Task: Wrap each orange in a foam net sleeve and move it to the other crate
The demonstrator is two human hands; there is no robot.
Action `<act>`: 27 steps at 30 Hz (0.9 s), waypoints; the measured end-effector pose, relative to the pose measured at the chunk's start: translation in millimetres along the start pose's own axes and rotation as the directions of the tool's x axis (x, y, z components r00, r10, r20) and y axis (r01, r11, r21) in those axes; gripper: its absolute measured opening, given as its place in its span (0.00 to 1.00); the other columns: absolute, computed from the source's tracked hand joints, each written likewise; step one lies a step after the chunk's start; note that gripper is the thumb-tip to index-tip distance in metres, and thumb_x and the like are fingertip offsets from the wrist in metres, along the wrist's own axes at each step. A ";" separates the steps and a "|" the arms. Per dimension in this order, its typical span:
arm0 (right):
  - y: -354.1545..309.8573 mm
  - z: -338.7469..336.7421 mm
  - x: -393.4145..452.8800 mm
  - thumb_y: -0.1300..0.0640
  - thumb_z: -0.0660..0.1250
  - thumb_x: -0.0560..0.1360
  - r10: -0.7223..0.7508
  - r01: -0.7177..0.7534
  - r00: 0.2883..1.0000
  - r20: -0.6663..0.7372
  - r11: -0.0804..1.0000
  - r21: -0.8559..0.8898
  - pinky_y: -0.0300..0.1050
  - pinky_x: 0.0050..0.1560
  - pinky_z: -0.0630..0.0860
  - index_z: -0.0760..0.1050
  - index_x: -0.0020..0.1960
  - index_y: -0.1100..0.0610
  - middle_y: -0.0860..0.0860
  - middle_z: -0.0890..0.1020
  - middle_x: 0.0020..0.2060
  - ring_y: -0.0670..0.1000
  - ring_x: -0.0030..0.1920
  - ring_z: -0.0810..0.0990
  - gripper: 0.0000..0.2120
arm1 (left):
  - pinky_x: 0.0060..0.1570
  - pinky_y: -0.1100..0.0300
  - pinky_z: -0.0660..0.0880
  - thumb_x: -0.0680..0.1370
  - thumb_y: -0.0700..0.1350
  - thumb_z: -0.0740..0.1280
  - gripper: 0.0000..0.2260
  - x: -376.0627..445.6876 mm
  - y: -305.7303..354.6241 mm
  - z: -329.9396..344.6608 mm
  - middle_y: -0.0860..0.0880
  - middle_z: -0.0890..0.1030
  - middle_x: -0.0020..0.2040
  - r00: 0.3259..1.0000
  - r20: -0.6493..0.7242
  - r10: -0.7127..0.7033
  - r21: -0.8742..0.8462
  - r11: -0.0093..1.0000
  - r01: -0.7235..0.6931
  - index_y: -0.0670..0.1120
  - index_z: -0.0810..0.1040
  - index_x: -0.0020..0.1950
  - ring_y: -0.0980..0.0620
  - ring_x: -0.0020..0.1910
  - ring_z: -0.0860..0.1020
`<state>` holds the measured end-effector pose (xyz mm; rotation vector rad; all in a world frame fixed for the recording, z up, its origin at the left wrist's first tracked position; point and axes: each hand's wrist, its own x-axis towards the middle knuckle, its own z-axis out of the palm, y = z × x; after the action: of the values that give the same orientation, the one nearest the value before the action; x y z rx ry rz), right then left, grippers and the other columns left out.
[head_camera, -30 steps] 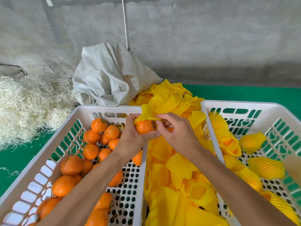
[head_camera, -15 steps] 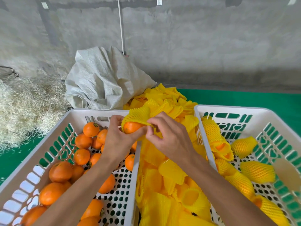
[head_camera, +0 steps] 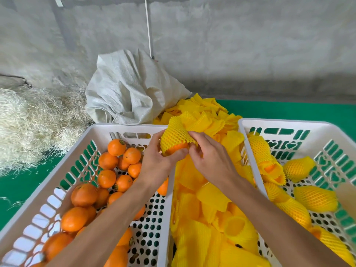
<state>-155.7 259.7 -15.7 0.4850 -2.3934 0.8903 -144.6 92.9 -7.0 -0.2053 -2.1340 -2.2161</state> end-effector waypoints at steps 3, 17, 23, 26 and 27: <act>-2.7 -3.4 1.2 0.64 0.65 0.81 -0.096 0.093 0.993 -0.072 0.995 -0.040 0.49 0.40 0.81 0.78 0.66 0.62 0.56 0.83 0.54 0.54 0.46 0.82 0.14 | 0.51 0.57 0.84 0.72 0.46 0.82 0.22 2.5 -0.6 -3.7 0.50 0.86 0.53 0.991 -0.116 0.063 0.096 0.994 -0.052 0.49 0.78 0.63 0.52 0.52 0.85; -10.7 8.0 -7.8 0.52 0.67 0.81 0.023 -0.022 1.000 0.011 0.997 -0.068 0.48 0.47 0.81 0.77 0.69 0.58 0.52 0.85 0.55 0.52 0.49 0.84 0.19 | 0.58 0.44 0.80 0.73 0.48 0.74 0.21 9.3 -8.1 -0.4 0.40 0.84 0.58 0.983 -0.048 -0.178 -0.169 0.971 0.167 0.41 0.79 0.64 0.39 0.59 0.83; -5.9 1.0 -3.9 0.61 0.69 0.79 0.033 -0.033 0.999 -0.032 0.999 0.009 0.46 0.47 0.79 0.78 0.67 0.60 0.55 0.84 0.57 0.55 0.50 0.84 0.17 | 0.59 0.46 0.82 0.75 0.40 0.78 0.16 7.8 -1.3 -4.2 0.45 0.87 0.54 0.992 -0.056 -0.111 -0.006 0.994 0.111 0.43 0.82 0.62 0.45 0.55 0.86; -12.6 4.2 -6.8 0.65 0.71 0.75 -0.160 0.151 0.981 -0.111 0.985 -0.081 0.45 0.36 0.79 0.82 0.58 0.64 0.56 0.85 0.46 0.54 0.41 0.84 0.12 | 0.48 0.57 0.83 0.79 0.37 0.72 0.06 12.0 -3.0 -11.4 0.46 0.88 0.47 0.982 -0.144 -0.121 -0.100 0.989 0.108 0.39 0.83 0.55 0.50 0.49 0.87; -15.8 7.4 -8.9 0.65 0.72 0.75 -0.213 0.203 0.971 -0.109 0.974 -0.097 0.45 0.35 0.80 0.82 0.57 0.65 0.56 0.85 0.44 0.53 0.39 0.83 0.11 | 0.45 0.59 0.82 0.80 0.36 0.70 0.04 13.2 -3.5 -14.0 0.49 0.88 0.45 0.978 -0.164 -0.132 -0.132 0.985 0.111 0.39 0.83 0.53 0.52 0.46 0.87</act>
<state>-143.5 244.6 -18.0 0.6195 -2.2143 0.7012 -158.9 79.7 -9.2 0.1118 -1.9738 -2.3365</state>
